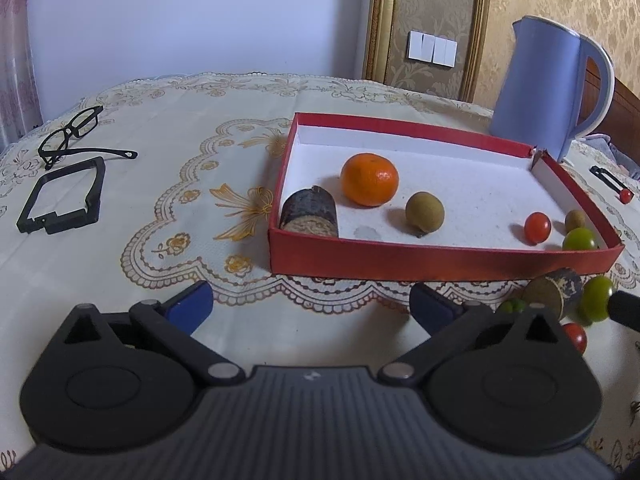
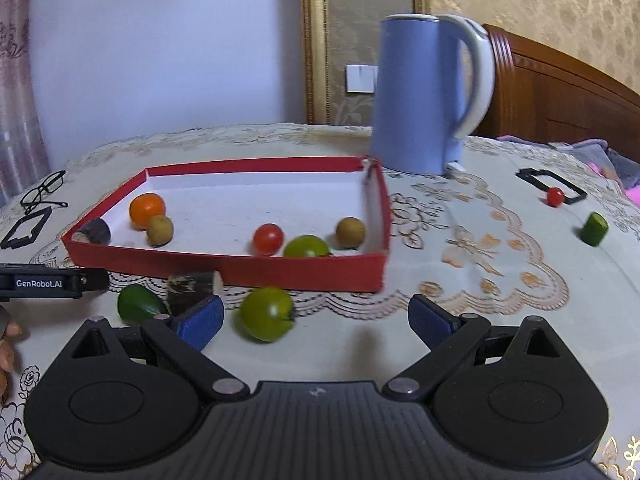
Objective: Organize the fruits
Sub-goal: 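Reach the right gripper to the large green tomato and grasp it, then lower the green tomato into the red box and open the right gripper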
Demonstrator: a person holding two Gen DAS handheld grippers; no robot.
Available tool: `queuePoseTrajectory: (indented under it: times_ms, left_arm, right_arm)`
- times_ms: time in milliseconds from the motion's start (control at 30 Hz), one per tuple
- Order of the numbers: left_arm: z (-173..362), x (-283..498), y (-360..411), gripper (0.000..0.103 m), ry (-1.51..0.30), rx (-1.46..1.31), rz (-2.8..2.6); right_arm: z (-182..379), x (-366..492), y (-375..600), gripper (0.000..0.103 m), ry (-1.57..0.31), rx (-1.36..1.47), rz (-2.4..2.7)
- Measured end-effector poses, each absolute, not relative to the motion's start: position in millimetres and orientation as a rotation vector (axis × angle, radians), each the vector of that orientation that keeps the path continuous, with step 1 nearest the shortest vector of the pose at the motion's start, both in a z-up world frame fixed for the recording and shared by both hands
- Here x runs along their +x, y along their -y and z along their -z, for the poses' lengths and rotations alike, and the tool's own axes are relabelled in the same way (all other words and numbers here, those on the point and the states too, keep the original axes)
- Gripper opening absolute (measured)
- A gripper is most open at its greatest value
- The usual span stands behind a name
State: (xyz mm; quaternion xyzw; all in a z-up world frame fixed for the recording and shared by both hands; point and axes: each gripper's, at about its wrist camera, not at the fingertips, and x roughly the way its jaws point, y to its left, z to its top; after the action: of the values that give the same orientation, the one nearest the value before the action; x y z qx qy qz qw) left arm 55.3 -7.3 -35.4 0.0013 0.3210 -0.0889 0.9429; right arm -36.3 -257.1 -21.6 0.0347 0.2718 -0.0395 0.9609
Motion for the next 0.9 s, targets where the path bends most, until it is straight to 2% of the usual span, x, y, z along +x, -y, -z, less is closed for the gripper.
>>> queuePoseTrajectory:
  times_ms: [33,100,267,333,733,900]
  left_arm:
    - [35.4,55.2,6.8,0.103,-0.654,0.001,0.182]
    - [35.4,55.4,7.4,0.103,-0.655,0.003,0.181]
    - [35.5,55.4,7.2,0.103,-0.655,0.004,0.181]
    - [35.4,55.3,7.4,0.103,-0.654,0.002,0.182]
    - [34.7,54.7,8.5,0.103,-0.653,-0.004,0.183]
    - [34.8,54.7,8.6,0.103,-0.653,-0.004,0.183]
  right_arm:
    - [22.5,-33.5,254.5,0.095,-0.551,0.057,0.076]
    - [26.4,-25.5,250.4,0.076,-0.577,0.033,0.073]
    - [36.9,-8.8,246.9,0.054,-0.627,0.057,0.026]
    - [37.7,-8.5,242.7,0.033,-0.609,0.035,0.037]
    - [18.1,-26.2,238.9,0.032,-0.52,0.006,0.034]
    - [3.2,-8.3,232.3,0.032,-0.489,-0.015,0.005]
